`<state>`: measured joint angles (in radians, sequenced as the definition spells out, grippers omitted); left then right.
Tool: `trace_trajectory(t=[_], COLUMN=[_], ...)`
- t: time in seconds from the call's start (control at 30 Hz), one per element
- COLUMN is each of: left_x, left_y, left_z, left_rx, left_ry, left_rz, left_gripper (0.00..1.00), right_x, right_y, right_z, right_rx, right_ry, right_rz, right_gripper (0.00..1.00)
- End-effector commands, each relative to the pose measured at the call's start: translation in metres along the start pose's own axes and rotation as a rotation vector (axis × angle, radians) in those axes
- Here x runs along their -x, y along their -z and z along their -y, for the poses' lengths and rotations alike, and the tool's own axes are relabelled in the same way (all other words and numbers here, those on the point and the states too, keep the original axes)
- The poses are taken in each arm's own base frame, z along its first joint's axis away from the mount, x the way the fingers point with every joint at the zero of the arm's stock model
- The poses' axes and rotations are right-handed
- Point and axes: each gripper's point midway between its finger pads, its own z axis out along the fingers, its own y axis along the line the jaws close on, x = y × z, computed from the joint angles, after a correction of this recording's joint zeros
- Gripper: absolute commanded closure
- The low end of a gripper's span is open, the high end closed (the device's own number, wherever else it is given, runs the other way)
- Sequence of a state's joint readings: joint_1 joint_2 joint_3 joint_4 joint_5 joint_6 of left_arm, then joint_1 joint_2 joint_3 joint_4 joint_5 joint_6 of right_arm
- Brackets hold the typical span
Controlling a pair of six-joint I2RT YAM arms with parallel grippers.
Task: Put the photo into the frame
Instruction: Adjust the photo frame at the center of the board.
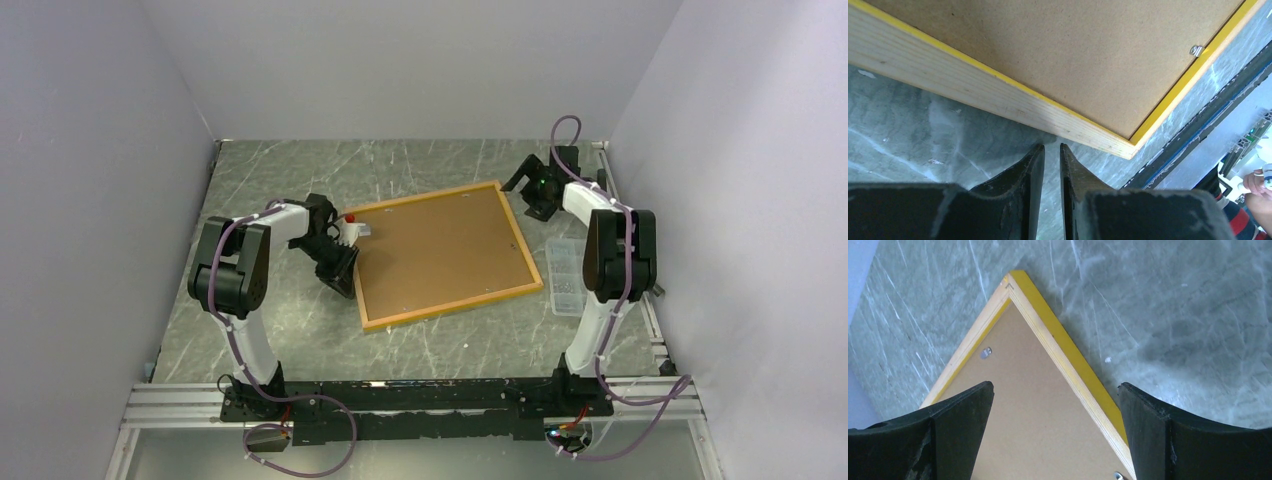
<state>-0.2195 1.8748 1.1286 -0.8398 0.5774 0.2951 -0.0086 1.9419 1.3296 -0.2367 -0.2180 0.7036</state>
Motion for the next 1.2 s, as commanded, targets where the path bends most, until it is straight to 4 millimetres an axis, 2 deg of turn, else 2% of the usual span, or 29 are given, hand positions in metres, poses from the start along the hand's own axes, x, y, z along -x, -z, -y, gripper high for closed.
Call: trace_trajectory(t=[0.0, 0.07, 0.2, 0.33, 0.53, 0.57, 0.67, 0.77, 0.83, 0.93, 1.0, 1.07, 1.1, 1.17], left_x=[0.014, 0.015, 0.014, 0.009, 0.004, 0.004, 0.006, 0.004, 0.002, 0.018, 0.039, 0.065, 0.078, 0.102], left_y=[0.0, 0.0, 0.0, -0.002, -0.018, -0.02, -0.023, -0.012, 0.005, 0.041, 0.071, 0.103, 0.117, 0.138], left_z=[-0.012, -0.009, -0.002, 0.004, 0.028, 0.032, 0.047, 0.064, 0.073, 0.08, 0.076, 0.066, 0.051, 0.022], left_rx=[0.057, 0.048, 0.03, 0.023, -0.021, -0.029, -0.063, -0.134, -0.167, -0.173, -0.141, -0.083, -0.042, 0.026], left_ry=[-0.083, -0.084, -0.092, -0.098, -0.128, -0.137, -0.166, -0.198, -0.222, -0.265, -0.283, -0.299, -0.276, -0.223], left_rz=[0.026, 0.026, 0.023, 0.016, -0.019, -0.028, -0.047, -0.066, -0.078, -0.001, 0.087, 0.18, 0.226, 0.308], left_gripper=[0.75, 0.75, 0.74, 0.74, 0.74, 0.73, 0.71, 0.65, 0.61, 0.53, 0.47, 0.28, 0.19, 0.17], right_x=[0.004, -0.007, -0.034, -0.046, -0.074, -0.076, -0.049, -0.013, -0.001, 0.002, -0.006, -0.023, -0.034, -0.062], right_y=[-0.015, -0.023, -0.044, -0.061, -0.086, -0.088, -0.072, -0.043, -0.025, 0.01, 0.028, 0.045, 0.054, 0.068], right_z=[-0.017, -0.025, -0.054, -0.097, -0.186, -0.196, -0.214, -0.208, -0.191, -0.179, -0.167, -0.154, -0.148, -0.13], right_rx=[0.051, 0.059, 0.073, 0.137, 0.259, 0.268, 0.306, 0.274, 0.242, 0.234, 0.206, 0.201, 0.205, 0.202], right_ry=[0.001, 0.016, 0.077, 0.104, 0.185, 0.196, 0.203, 0.212, 0.199, 0.208, 0.218, 0.208, 0.198, 0.176], right_rz=[-0.006, -0.033, -0.099, -0.138, -0.226, -0.22, -0.131, -0.019, 0.017, 0.06, 0.057, 0.028, 0.013, -0.026], right_gripper=[0.0, 0.0, 0.0, 0.0, 0.0, 0.0, 0.0, 0.0, 0.0, 0.0, 0.0, 0.0, 0.0, 0.0])
